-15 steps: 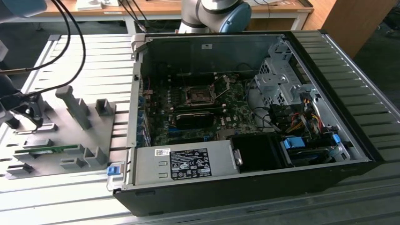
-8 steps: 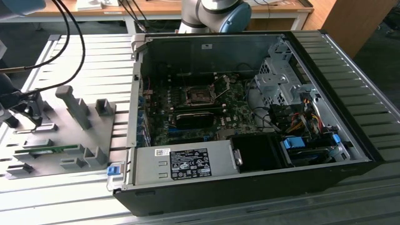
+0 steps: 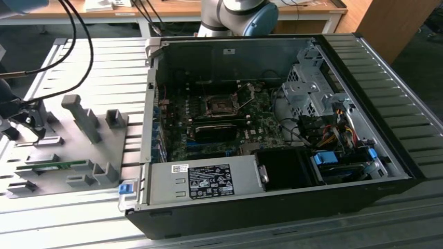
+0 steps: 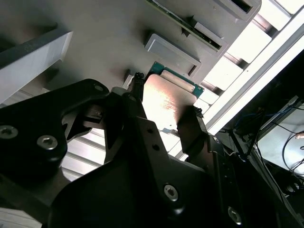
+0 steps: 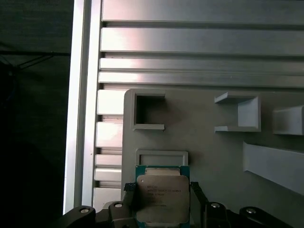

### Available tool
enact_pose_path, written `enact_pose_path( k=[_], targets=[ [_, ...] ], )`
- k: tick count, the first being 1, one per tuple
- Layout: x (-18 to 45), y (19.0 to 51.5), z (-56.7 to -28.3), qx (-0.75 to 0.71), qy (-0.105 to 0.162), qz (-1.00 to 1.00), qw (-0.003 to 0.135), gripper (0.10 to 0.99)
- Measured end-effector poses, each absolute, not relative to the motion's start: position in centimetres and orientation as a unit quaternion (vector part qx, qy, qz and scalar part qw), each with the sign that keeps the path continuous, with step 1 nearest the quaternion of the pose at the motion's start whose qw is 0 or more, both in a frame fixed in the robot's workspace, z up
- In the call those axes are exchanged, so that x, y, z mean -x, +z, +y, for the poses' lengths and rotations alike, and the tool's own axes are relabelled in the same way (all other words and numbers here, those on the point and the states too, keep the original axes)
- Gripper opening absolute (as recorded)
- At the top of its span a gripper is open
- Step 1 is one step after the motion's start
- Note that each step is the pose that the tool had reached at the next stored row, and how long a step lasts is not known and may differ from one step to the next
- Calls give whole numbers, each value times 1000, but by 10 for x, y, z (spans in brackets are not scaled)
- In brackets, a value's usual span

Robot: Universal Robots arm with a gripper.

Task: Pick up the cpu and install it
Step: 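Pick up the cpu and move it towards the insertion slot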

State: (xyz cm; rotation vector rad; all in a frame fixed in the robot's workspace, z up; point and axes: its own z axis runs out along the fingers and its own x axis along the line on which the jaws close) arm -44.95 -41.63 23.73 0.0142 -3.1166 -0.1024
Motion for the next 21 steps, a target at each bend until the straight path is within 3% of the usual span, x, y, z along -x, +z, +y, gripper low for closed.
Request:
enact_pose_path(
  k=[21],
  targets=[
    [450,255,-416,-5,-33,-999,12,537]
  ],
)
